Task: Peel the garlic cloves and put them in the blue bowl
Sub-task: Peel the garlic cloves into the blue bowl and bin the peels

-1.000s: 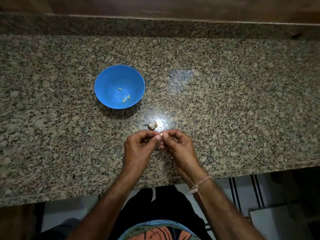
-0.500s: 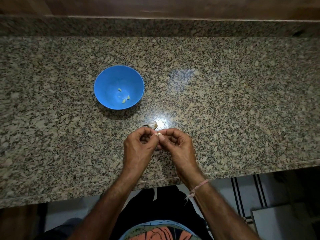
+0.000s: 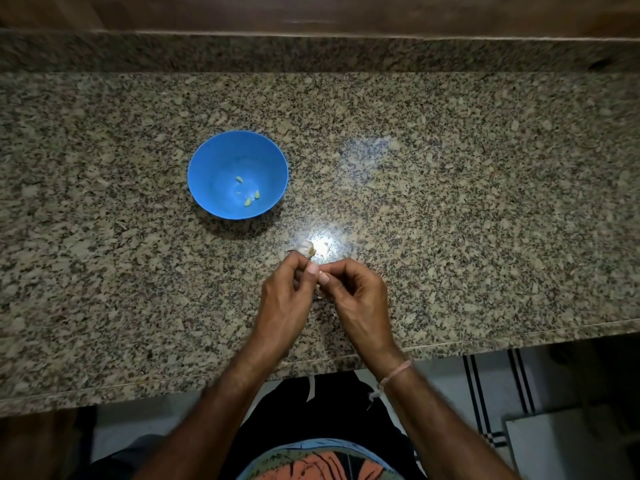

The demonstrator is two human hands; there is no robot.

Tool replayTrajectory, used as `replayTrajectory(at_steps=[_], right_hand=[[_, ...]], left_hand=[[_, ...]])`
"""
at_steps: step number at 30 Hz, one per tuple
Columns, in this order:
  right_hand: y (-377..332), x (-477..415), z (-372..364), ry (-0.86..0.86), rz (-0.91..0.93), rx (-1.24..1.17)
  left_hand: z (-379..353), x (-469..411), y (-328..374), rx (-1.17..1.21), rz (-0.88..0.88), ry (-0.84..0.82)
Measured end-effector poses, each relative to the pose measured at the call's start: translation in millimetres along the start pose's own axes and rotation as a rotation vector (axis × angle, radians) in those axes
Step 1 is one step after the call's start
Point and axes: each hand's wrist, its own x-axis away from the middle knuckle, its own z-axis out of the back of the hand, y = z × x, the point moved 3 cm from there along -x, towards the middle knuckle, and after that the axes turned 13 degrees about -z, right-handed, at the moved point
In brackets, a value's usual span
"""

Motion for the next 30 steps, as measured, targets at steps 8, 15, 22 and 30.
replayTrajectory(at_steps=[8, 15, 22, 30], right_hand=[[-4.3, -7.2, -1.0, 0.068, 0.179, 0.422], [1.4, -5.8, -8.6, 0.015, -0.039, 0.248], [9.2, -6.7, -11.2, 0.052, -0.079, 0.079], [15.5, -8.8, -3.9, 0.021, -0.089, -0.003]], left_hand=[[-13.0, 1.3, -7.6, -0.14, -0.079, -0.021], [-11.7, -1.5, -10.5, -0.091, 0.043, -0.042], [-0.8, -5.1, -6.7, -0.093, 0.001, 0.071], [-2.9, -1.8, -26.2, 0.08, 0.158, 0.164]])
